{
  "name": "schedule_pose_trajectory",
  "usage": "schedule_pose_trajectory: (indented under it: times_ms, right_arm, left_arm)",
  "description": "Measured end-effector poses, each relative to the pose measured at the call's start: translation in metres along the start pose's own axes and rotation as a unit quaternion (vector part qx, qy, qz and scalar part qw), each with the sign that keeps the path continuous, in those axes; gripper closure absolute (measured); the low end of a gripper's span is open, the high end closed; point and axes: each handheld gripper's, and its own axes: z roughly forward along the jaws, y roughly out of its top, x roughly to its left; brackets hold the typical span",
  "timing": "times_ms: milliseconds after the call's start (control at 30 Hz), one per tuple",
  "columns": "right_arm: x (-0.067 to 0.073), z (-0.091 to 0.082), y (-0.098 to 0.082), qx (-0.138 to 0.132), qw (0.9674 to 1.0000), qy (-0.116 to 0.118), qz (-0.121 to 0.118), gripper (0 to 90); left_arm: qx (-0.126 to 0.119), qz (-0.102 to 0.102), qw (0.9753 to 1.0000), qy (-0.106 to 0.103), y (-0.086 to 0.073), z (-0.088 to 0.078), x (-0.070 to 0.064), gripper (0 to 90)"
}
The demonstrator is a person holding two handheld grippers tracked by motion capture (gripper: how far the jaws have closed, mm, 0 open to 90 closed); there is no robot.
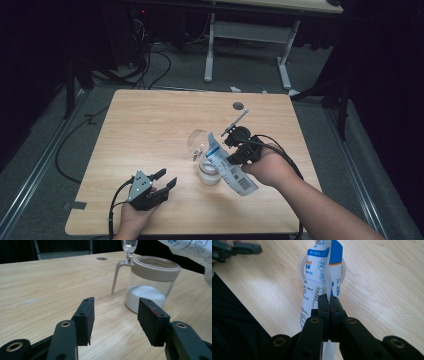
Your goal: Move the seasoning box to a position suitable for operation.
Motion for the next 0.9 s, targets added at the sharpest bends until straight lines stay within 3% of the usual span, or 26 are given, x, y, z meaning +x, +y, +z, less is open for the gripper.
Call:
schedule_pose_trajectory:
  times_ms: [200,333,667,867,900]
  right_arm:
    - [-0.002,-0.002,-0.002,-0.004,1.0,0.002,-0.002,90.0]
    - [-0.003,-0.003,-0.004,-0.002,1.0,0.001,0.009,90.0]
    - [-0.016,-0.006,-0.014,-0.01,0.9997,-0.004,0.022,90.0]
    - [-0.027,-0.008,-0.02,-0.012,0.9988,-0.014,0.046,90.0]
    - [-0.03,-0.007,-0.022,-0.011,0.999,-0.018,0.04,90.0]
  left_arm:
    - [0.004,0.002,0.9999,0.01,-0.004,-0.007,0.009,47.4]
    - [0.004,0.001,0.9999,0.014,-0.006,-0.011,0.012,47.2]
    - [0.008,0.003,0.9997,0.022,-0.009,-0.019,0.018,47.1]
    - [0.009,-0.002,0.9997,0.024,-0.012,-0.024,0.022,47.0]
    - [0.008,-0.003,0.9996,0.025,-0.013,-0.024,0.023,47.1]
